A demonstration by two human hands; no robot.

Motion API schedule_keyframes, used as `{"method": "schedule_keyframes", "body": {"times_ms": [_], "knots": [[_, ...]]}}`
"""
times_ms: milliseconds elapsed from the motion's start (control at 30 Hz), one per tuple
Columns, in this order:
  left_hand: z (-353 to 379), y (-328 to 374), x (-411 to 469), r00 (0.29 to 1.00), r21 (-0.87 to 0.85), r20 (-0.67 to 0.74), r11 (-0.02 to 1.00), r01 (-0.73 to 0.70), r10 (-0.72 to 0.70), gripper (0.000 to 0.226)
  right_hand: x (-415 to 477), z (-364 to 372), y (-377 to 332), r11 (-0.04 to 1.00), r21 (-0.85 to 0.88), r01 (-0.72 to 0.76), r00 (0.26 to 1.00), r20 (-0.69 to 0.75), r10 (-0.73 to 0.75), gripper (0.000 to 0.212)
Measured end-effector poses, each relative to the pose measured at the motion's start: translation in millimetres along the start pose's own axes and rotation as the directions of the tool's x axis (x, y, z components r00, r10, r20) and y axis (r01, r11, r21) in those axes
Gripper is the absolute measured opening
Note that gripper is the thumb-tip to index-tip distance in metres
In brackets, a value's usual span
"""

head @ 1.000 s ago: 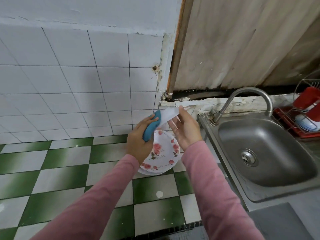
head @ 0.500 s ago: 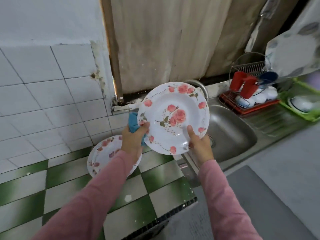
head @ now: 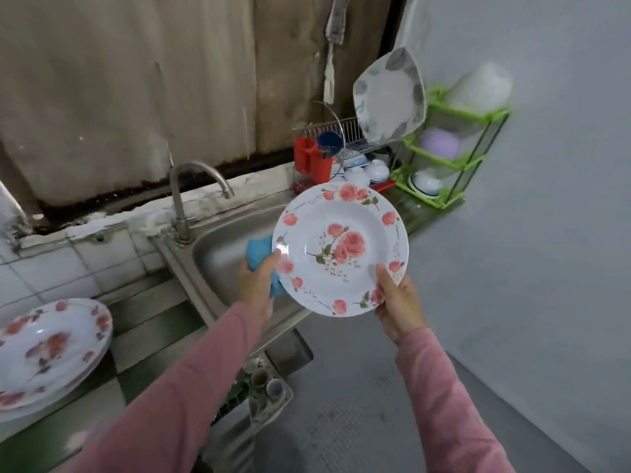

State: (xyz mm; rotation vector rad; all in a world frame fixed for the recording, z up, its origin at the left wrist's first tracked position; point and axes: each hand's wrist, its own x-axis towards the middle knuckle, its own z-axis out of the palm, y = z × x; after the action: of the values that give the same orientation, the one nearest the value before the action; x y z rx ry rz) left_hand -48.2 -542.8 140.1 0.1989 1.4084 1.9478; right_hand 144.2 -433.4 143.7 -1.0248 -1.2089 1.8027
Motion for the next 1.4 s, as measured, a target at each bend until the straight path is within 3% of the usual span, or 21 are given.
{"method": "schedule_keyframes", "body": {"times_ms": [100, 267, 567, 833, 1067, 1200, 1400], "knots": [[41.1, -30.2, 5.0, 0.995, 0.018, -0.102, 0.999, 0.026, -0.024, 0.028, 17.0, -41.7, -19.1, 0.998, -0.031, 0.057, 0.993, -0.101, -0.060, 0.020], [109.5, -44.3, 15.1, 0.995, 0.123, -0.075, 0.991, -0.049, 0.058, 0.026, 52.6, -71.7, -39.0, 0.980, -0.104, 0.168, 0.966, -0.179, -0.185, 0.021], [252.0, -20.3, 110.9, 0.945, 0.109, 0.070, 0.939, -0.326, 0.320, 0.018, 178.2, -87.9, -110.0, 0.822, -0.291, 0.489, 0.833, -0.121, -0.539, 0.028], [374.2, 39.2, 232.0, 0.898, 0.105, -0.019, 0.894, -0.436, 0.440, 0.016, 339.0, -77.2, -211.3, 0.625, -0.467, 0.625, 0.700, -0.020, -0.714, 0.036], [419.8, 54.4, 307.5, 0.891, 0.105, -0.103, 0.896, -0.432, 0.442, 0.010, 431.9, -59.8, -243.6, 0.516, -0.471, 0.716, 0.621, 0.093, -0.778, 0.039], [432.0, 58.0, 336.4, 0.865, 0.124, -0.193, 0.886, -0.446, 0.463, 0.010, 484.7, -38.3, -250.3, 0.482, -0.515, 0.709, 0.632, 0.160, -0.758, 0.050], [448.2, 53.4, 376.6, 0.827, 0.145, -0.326, 0.889, -0.435, 0.457, 0.014, 546.0, -15.2, -256.6, 0.428, -0.488, 0.761, 0.611, 0.315, -0.727, 0.044]]}}
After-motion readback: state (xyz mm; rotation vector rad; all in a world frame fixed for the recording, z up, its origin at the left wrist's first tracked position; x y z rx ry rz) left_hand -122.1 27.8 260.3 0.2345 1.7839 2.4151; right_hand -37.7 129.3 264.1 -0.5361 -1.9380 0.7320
